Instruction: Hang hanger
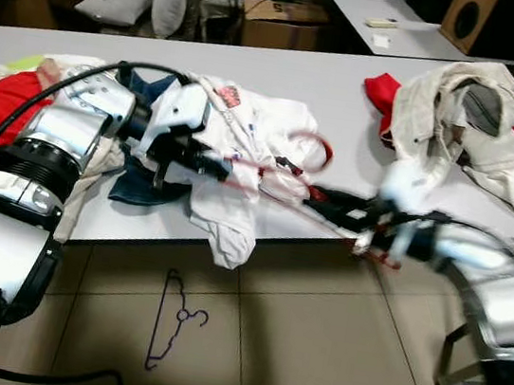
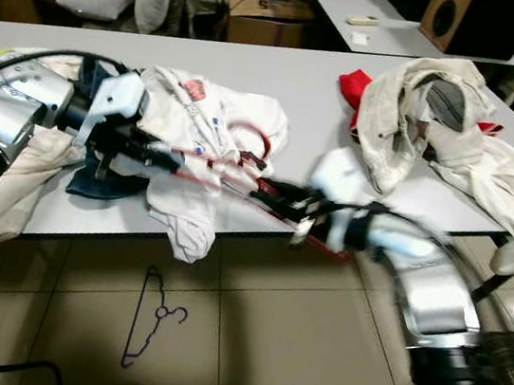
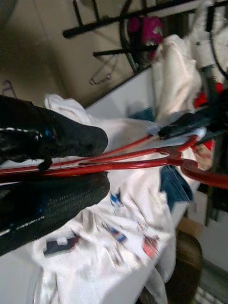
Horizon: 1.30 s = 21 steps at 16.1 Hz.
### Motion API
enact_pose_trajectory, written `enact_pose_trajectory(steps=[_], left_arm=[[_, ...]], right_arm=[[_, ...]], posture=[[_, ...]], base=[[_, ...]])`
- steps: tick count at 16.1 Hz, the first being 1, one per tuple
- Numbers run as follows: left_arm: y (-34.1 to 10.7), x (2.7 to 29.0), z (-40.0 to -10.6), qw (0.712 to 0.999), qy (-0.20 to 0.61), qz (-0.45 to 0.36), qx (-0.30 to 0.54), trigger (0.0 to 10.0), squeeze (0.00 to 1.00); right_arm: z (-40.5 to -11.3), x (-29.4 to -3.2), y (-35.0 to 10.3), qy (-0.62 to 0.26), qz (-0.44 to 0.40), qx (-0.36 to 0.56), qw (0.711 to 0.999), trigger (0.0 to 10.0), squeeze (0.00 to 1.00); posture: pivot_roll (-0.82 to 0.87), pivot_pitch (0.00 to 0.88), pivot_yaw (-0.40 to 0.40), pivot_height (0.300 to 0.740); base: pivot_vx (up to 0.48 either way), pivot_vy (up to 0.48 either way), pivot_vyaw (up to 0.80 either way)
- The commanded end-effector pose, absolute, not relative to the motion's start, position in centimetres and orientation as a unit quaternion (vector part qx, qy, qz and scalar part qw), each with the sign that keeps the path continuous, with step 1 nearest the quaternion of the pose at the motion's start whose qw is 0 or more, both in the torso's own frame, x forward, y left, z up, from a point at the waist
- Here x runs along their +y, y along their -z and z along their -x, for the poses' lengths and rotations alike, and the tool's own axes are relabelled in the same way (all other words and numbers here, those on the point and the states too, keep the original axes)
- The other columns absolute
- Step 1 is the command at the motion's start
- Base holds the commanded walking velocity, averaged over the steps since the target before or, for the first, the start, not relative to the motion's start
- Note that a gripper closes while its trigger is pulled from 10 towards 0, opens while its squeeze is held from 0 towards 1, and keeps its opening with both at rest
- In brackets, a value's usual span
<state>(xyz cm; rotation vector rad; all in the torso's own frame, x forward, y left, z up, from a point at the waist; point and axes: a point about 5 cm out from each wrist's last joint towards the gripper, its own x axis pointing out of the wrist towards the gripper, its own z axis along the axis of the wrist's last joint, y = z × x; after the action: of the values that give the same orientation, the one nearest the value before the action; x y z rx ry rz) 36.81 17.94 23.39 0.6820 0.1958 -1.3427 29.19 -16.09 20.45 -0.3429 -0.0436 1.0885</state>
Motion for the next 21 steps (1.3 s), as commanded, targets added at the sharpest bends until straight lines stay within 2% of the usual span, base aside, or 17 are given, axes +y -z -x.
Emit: enact_pose_trajectory(steps=[1,2,4,6,7,9,12,13,15,16,17,18,21], left_arm=[[-23.2,18.7,-37.0,0.754,0.578,-0.301,0.080,0.0,0.00],[-22.8,19.2,-37.3,0.784,0.541,-0.294,0.081,0.0,0.00],[-22.2,19.8,-37.8,0.820,0.488,-0.288,0.083,0.0,0.00],[-22.6,20.4,-38.5,0.874,0.418,-0.240,0.057,0.0,0.00],[-23.4,20.4,-38.7,0.885,0.404,-0.230,0.035,0.0,0.00],[-25.0,19.9,-38.6,0.884,0.413,-0.218,-0.002,0.0,0.00],[-27.2,18.9,-37.8,0.868,0.437,-0.231,-0.035,0.0,0.00],[-27.6,18.5,-37.4,0.864,0.443,-0.235,-0.041,0.0,0.00],[-28.1,17.3,-36.7,0.854,0.457,-0.243,-0.048,0.0,0.00],[-28.1,16.9,-36.4,0.850,0.462,-0.248,-0.048,0.0,0.00],[-27.9,16.5,-36.1,0.849,0.462,-0.253,-0.045,0.0,0.00],[-27.8,16.3,-35.9,0.848,0.461,-0.259,-0.041,0.0,0.00],[-28.0,15.4,-35.4,0.849,0.460,-0.256,-0.044,0.0,0.00]], right_arm=[[-28.6,-17.1,-22.0,-0.516,0.158,-0.046,0.841,10.0,1.00],[-27.6,-18.0,-23.3,-0.518,0.146,-0.062,0.840,10.0,1.00],[-26.4,-18.4,-24.8,-0.531,0.111,-0.089,0.835,10.0,1.00],[-25.1,-18.3,-25.5,-0.538,0.058,-0.109,0.834,10.0,1.00],[-24.8,-17.8,-24.8,-0.537,0.044,-0.099,0.836,10.0,1.00],[-25.1,-17.0,-22.5,-0.509,0.037,-0.048,0.859,10.0,1.00],[-28.1,-15.9,-17.3,-0.383,0.027,0.033,0.923,10.0,1.00],[-28.8,-15.4,-16.2,-0.370,0.010,0.048,0.928,10.0,1.00],[-30.0,-13.5,-15.6,-0.395,-0.040,0.033,0.917,10.0,1.00],[-30.7,-12.4,-16.5,-0.406,-0.084,0.007,0.910,10.0,0.60],[-31.3,-11.8,-17.3,-0.405,-0.115,-0.013,0.907,10.0,0.15],[-31.7,-11.3,-17.8,-0.406,-0.139,-0.025,0.903,10.0,0.00],[-32.9,-10.0,-17.5,-0.395,-0.143,-0.017,0.907,10.0,0.00]], posture=[[-0.06,0.000,0.041,0.740],[-0.06,0.000,0.040,0.740],[-0.06,0.000,0.042,0.740],[-0.06,0.000,0.042,0.740],[-0.06,0.000,0.040,0.740],[-0.06,0.000,0.037,0.740],[-0.05,0.000,0.017,0.740],[-0.04,0.000,0.008,0.740],[-0.01,0.000,-0.012,0.740],[0.00,0.000,-0.021,0.740],[0.00,0.000,-0.030,0.740],[0.01,0.000,-0.036,0.740],[0.03,0.000,-0.043,0.740]], base=[[0.000,0.000,0.00],[0.000,0.000,0.00],[0.000,0.000,0.00],[0.000,0.000,0.00],[0.000,0.000,0.00],[0.000,0.000,0.00],[0.000,0.000,0.00],[0.000,0.000,0.00],[0.000,0.000,0.00],[0.000,0.000,0.00],[0.000,0.000,0.00],[0.000,0.000,0.00],[0.000,0.000,0.00]])
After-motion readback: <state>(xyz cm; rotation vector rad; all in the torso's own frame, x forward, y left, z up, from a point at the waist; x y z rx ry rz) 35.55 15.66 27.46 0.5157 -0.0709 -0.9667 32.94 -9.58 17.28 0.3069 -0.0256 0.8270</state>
